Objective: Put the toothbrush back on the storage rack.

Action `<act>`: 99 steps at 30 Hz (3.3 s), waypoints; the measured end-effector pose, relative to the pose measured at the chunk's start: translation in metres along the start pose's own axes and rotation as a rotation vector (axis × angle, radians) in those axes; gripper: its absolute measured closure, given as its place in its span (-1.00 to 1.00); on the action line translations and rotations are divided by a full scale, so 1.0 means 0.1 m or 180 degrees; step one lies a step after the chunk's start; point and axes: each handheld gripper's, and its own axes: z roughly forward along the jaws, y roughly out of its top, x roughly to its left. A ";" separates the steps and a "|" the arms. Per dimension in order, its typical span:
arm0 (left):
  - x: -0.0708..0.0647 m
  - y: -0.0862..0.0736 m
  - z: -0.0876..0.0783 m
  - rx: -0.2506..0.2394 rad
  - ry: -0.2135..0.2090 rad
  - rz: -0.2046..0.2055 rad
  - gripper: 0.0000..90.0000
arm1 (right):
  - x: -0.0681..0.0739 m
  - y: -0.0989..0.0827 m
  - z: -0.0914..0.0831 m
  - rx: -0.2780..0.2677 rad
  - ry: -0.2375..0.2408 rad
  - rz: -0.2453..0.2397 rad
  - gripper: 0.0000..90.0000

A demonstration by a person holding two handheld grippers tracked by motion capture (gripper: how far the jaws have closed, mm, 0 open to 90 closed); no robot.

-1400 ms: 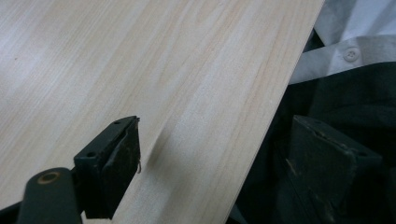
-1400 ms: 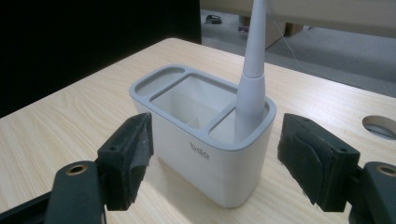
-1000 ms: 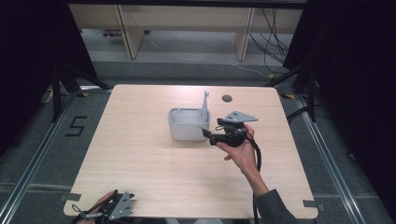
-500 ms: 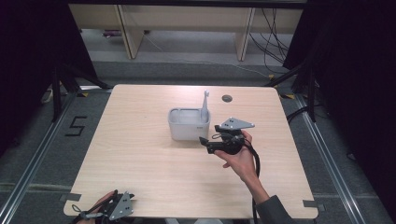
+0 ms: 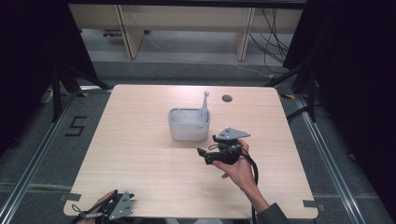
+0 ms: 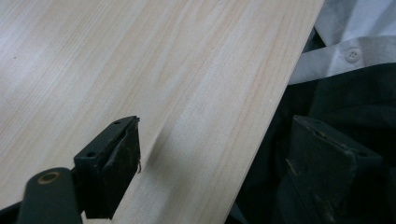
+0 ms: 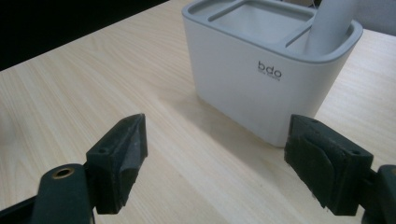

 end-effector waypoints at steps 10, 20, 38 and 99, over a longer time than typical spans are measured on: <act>0.01 0.00 0.00 -0.0005 -0.0035 -0.0019 -0.63 | 0.02 -0.18 -0.01 0.0094 -0.0015 -0.0022 -0.52; 0.01 0.01 0.00 -0.0005 -0.0045 -0.0010 -0.63 | 0.04 -0.37 -0.03 0.0189 0.0074 0.0050 -0.55; 0.01 0.01 -0.01 -0.0026 0.0049 -0.0036 -0.63 | 0.06 -0.62 -0.21 0.0262 0.0076 0.0111 -0.61; 0.02 0.01 -0.02 -0.0027 0.0056 -0.0036 -0.63 | 0.25 -1.11 -0.75 0.0729 -0.0095 -0.0105 -0.63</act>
